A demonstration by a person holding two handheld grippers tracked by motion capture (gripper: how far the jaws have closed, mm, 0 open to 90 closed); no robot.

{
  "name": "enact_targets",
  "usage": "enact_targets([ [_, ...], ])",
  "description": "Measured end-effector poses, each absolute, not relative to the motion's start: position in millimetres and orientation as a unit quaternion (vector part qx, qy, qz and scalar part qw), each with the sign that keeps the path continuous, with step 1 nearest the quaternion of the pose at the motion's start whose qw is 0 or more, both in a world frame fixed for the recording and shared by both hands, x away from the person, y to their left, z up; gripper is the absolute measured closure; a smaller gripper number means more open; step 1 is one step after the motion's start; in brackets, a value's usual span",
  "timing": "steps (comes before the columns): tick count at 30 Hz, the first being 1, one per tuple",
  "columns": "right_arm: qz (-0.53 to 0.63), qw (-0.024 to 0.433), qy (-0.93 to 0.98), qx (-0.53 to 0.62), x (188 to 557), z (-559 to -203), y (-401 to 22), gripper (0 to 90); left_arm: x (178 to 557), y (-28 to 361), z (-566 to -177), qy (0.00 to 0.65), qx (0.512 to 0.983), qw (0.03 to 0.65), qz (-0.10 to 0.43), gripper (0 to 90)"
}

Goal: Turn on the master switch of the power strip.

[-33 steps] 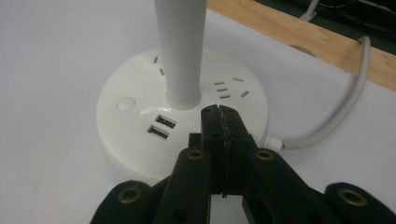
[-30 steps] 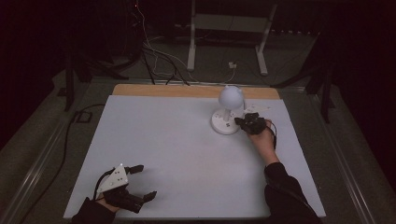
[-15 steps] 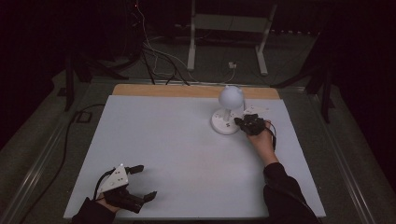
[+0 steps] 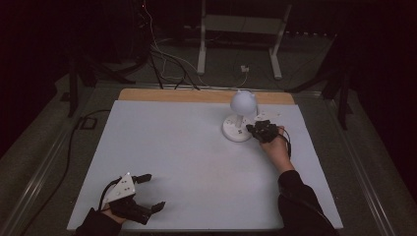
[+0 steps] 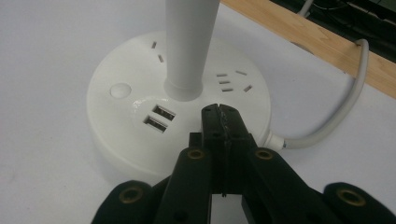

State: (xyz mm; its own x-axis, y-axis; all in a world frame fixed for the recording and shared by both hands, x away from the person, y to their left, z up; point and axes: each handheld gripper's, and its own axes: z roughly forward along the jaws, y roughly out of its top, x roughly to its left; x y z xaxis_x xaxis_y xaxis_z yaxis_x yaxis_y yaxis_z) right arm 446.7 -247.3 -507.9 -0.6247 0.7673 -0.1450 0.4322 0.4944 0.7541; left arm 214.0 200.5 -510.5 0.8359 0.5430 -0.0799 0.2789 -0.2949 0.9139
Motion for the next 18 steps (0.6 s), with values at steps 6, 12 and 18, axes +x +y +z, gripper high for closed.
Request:
enact_targets([
  [6,0.347,0.241,0.831,0.361,445.9,-508.2,-246.3,90.0,214.1,200.4,-510.4,0.259,0.794,0.535,0.124,0.2],
  [12,0.357,0.233,0.831,0.357,448.4,-506.8,-250.1,90.0,214.8,201.0,-510.4,0.261,0.792,0.537,0.123,0.2],
  [18,0.378,0.224,0.820,0.367,448.1,-499.5,-253.1,90.0,214.4,200.6,-510.1,0.260,0.793,0.536,0.125,0.2],
])
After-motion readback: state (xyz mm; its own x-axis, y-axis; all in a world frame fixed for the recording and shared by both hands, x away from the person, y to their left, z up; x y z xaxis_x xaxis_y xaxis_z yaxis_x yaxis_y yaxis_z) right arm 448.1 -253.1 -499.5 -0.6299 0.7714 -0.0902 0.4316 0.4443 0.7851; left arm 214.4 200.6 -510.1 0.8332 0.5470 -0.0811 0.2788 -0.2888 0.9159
